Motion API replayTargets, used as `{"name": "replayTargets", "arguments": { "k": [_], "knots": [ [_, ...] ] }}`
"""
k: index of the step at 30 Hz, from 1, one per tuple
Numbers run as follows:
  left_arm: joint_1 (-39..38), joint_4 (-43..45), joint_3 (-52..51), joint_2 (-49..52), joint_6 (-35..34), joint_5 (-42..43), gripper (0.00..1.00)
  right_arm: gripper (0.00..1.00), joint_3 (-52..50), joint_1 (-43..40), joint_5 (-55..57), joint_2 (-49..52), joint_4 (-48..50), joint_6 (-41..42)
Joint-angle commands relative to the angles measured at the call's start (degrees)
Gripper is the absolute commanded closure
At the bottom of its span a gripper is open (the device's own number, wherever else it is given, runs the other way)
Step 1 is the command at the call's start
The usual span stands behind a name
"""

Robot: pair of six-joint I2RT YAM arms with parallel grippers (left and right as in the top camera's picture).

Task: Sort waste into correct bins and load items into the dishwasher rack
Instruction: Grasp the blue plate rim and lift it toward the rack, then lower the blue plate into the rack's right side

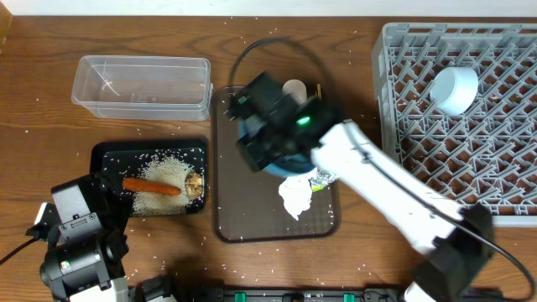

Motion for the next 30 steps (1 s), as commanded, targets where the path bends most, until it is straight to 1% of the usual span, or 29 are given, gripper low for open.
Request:
{"name": "replayTargets", "arguments": {
  "k": [1, 4, 8, 10, 13, 19, 20, 22, 25, 30],
  "knots": [
    [0.3, -0.2, 0.9, 0.1, 0.7, -0.5, 0.02, 0.99, 1.4, -5.6, -5.4, -4.2, -1.1, 0.6],
    [0.3, -0.2, 0.9, 0.1, 0.7, -0.5, 0.02, 0.99, 1.4, -11.3, -10.8, -6.2, -2.5, -0.7],
    [0.3, -0.2, 0.9, 0.1, 0.7, -0.5, 0.02, 0.99, 1.4, -20.5, -18.6, -8.2, -4.1, -4.2],
    [0.3, -0.2, 0.9, 0.1, 0.7, -0.5, 0.02, 0.99, 1.4, -25.2, -20.6, -9.0, -5.2, -7.4],
    [0.3, -0.2, 0.9, 0.1, 0.7, -0.5, 0.02, 0.99, 1.4, -32.5, -22.4, -9.8, -7.2, -9.2],
    [0.3, -0.2, 0.9, 0.1, 0.7, -0.5, 0.02, 0.99, 1.2, -50.0, -36.3, -9.9, -13.5, -18.6],
    [0.3, -0.2, 0.9, 0.1, 0.7, -0.5, 0.02, 0.99, 0.9, -53.8, -40.0, -9.9, -14.6, -20.9],
    [0.3, -0.2, 0.9, 0.1, 0.7, -0.5, 0.02, 0.99, 0.0, -59.1, -45.7, -9.9, -15.9, -23.9],
    [0.3, -0.2, 0.9, 0.1, 0.7, -0.5, 0.02, 0.99, -1.5, -65.8, -51.1, -9.9, -17.8, -27.8],
    [0.3, -0.2, 0.9, 0.1, 0.7, -0.5, 0.02, 0.99, -5.7, -74.4, -58.1, -9.9, -16.0, -31.0]
  ]
}}
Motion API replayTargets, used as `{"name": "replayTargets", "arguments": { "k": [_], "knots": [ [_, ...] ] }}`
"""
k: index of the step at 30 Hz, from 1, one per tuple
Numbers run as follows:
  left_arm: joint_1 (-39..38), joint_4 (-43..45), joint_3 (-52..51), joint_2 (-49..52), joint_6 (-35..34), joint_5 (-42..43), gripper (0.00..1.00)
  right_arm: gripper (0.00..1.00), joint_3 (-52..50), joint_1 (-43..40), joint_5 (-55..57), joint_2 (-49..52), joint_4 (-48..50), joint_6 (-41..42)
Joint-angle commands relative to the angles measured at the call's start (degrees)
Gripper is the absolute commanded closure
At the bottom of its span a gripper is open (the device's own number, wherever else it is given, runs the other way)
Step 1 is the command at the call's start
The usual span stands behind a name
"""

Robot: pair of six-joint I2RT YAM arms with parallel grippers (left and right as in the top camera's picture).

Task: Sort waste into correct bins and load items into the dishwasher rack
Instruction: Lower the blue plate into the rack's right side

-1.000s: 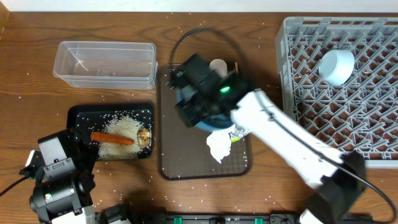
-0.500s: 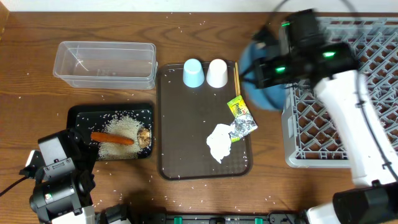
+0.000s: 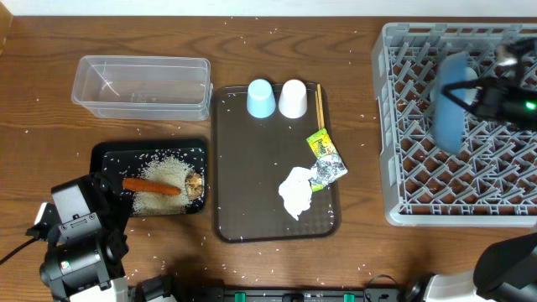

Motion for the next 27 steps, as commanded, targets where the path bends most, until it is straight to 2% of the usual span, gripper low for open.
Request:
{"name": "replayTargets", "arguments": {
  "k": [1, 12, 15, 27],
  "knots": [
    [0.3, -0.2, 0.9, 0.1, 0.7, -0.5, 0.02, 0.99, -3.4, -4.6, -12.2, -1.6, 2.0, -5.6],
    [0.3, -0.2, 0.9, 0.1, 0.7, -0.5, 0.02, 0.99, -18.2, -7.6, -26.0, -1.6, 13.2, -5.5],
    [0.3, -0.2, 0.9, 0.1, 0.7, -0.5, 0.02, 0.99, -19.0, -7.7, -24.8, -1.6, 13.2, -4.0],
    [0.3, -0.2, 0.9, 0.1, 0.7, -0.5, 0.02, 0.99, -19.0, -11.6, -11.7, -1.6, 14.3, 11.9]
  ]
}}
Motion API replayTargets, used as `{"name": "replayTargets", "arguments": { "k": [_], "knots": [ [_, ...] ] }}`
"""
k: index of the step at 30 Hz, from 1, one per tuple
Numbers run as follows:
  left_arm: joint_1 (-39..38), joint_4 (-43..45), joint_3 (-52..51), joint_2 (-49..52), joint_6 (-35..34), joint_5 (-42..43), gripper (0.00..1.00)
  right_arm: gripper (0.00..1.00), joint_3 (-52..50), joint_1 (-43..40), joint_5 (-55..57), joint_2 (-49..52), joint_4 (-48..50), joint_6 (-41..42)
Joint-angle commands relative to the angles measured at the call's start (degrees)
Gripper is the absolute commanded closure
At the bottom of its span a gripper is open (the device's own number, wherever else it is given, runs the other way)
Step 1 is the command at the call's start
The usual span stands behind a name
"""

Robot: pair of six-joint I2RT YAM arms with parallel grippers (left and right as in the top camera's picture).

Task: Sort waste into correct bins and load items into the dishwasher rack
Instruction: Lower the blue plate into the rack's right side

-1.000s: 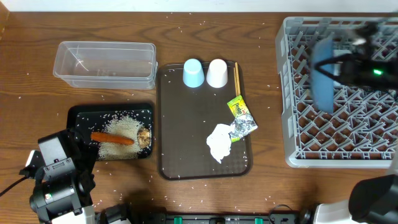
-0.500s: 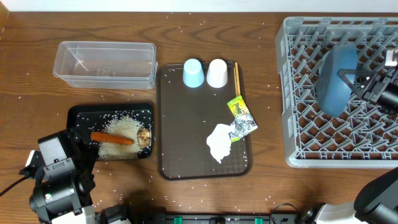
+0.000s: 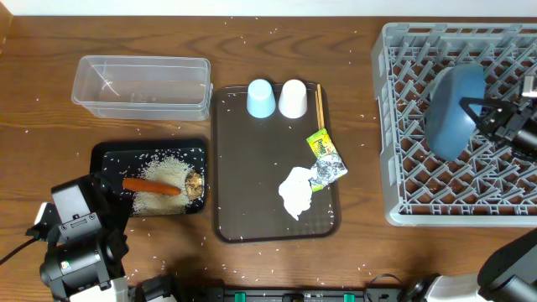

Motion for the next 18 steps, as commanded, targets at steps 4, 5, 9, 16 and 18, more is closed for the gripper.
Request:
{"name": "replayTargets", "arguments": {
  "k": [4, 5, 9, 16, 18],
  "knots": [
    [0.3, -0.2, 0.9, 0.1, 0.7, -0.5, 0.02, 0.99, -0.1, -4.7, 13.6, -0.7, -1.9, 9.9],
    [0.3, -0.2, 0.9, 0.1, 0.7, -0.5, 0.02, 0.99, -0.1, -5.0, 14.9, -0.7, -2.4, 10.3],
    [0.3, -0.2, 0.9, 0.1, 0.7, -0.5, 0.02, 0.99, -0.1, -7.3, 20.5, -0.7, -5.0, 12.1],
    [0.3, -0.2, 0.9, 0.1, 0.7, -0.5, 0.02, 0.99, -0.1, -11.0, 22.3, -0.7, -9.0, 12.1],
    [0.3, -0.2, 0.9, 0.1, 0.7, -0.5, 0.02, 0.99, -0.1, -11.7, 22.3, -0.7, -10.6, 12.0]
  ]
}}
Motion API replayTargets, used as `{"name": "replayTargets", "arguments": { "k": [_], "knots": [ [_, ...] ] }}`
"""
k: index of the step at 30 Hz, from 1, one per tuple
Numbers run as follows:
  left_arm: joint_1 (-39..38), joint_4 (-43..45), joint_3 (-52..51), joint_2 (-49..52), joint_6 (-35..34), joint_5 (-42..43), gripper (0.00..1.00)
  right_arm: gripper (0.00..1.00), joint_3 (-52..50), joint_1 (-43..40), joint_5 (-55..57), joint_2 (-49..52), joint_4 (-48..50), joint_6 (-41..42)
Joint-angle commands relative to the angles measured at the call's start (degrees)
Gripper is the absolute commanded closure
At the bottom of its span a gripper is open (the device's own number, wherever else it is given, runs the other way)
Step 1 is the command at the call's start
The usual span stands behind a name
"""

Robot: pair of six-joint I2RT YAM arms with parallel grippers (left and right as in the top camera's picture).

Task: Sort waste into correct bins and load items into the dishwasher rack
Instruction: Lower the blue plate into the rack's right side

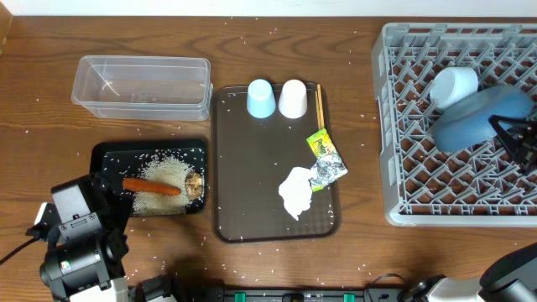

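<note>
A blue bowl (474, 122) lies tilted in the grey dishwasher rack (403, 126), leaning against a white cup (453, 84) there. My right gripper (506, 132) is at the bowl's right rim and appears shut on it. On the brown tray (252, 193) stand a blue cup (261, 98) and a white cup (293, 98), next to chopsticks (319, 107), a green wrapper (320, 144), crumpled foil (330, 172) and a white napkin (294, 195). My left arm (74, 243) rests at the bottom left, its fingers hidden.
A clear plastic bin (141, 85) stands at the back left. A black bin (105, 155) in front of it holds rice, a carrot and a food scrap. Rice grains are scattered over the wooden table (50, 101).
The blue bowl stood more upright over the rack's middle, hiding the white cup; now it lies lower and flatter toward the right, and the cup shows. The right gripper has shifted right with it.
The right gripper was over the brown tray, at the blue bowl. Then it held the bowl above the rack, the tray's two cups uncovered. Later the bowl hung upright over the rack's middle, and now it leans in the rack. The left arm stayed still.
</note>
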Motion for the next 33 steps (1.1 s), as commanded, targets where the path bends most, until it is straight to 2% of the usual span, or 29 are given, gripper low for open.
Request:
{"name": "replayTargets", "arguments": {
  "k": [1, 3, 5, 7, 8, 9, 11, 12, 13, 21, 33],
  "knots": [
    [0.3, -0.2, 0.9, 0.1, 0.7, -0.5, 0.02, 0.99, -0.7, -1.6, 12.0, 0.7, -2.8, 3.6],
    [0.3, -0.2, 0.9, 0.1, 0.7, -0.5, 0.02, 0.99, -0.7, -2.3, 11.8, 0.7, -4.0, 3.4],
    [0.3, -0.2, 0.9, 0.1, 0.7, -0.5, 0.02, 0.94, -0.7, -2.8, 10.9, 0.7, -5.8, 1.8],
    [0.3, -0.2, 0.9, 0.1, 0.7, -0.5, 0.02, 0.84, -0.7, -3.3, 8.9, 0.7, -7.9, -0.7],
    [0.3, -0.2, 0.9, 0.1, 0.7, -0.5, 0.02, 0.72, -0.7, -3.4, 8.3, 0.7, -8.8, -1.3],
    [0.3, -0.2, 0.9, 0.1, 0.7, -0.5, 0.02, 0.55, -0.7, -3.5, 7.8, 0.6, -9.5, -1.6],
    [0.3, -0.2, 0.9, 0.1, 0.7, -0.5, 0.02, 0.36, -0.7, -3.6, 7.7, 0.5, -10.0, -1.6],
    [0.3, -0.2, 0.9, 0.1, 0.7, -0.5, 0.02, 0.12, -0.7, -3.6, 7.7, 0.5, -10.2, -1.6],
    [0.3, -0.2, 0.9, 0.1, 0.7, -0.5, 0.02, 0.01, -0.7, -3.6, 7.9, 0.5, -10.6, -1.6],
    [0.3, -0.2, 0.9, 0.1, 0.7, -0.5, 0.02, 0.01, -0.5, -3.6, 7.9, -1.9, -12.3, -1.8],
    [0.3, -0.2, 0.9, 0.1, 0.7, -0.5, 0.02, 0.01, 5.4, -3.5, 9.1, -17.6, -7.7, 1.6]
  ]
}}
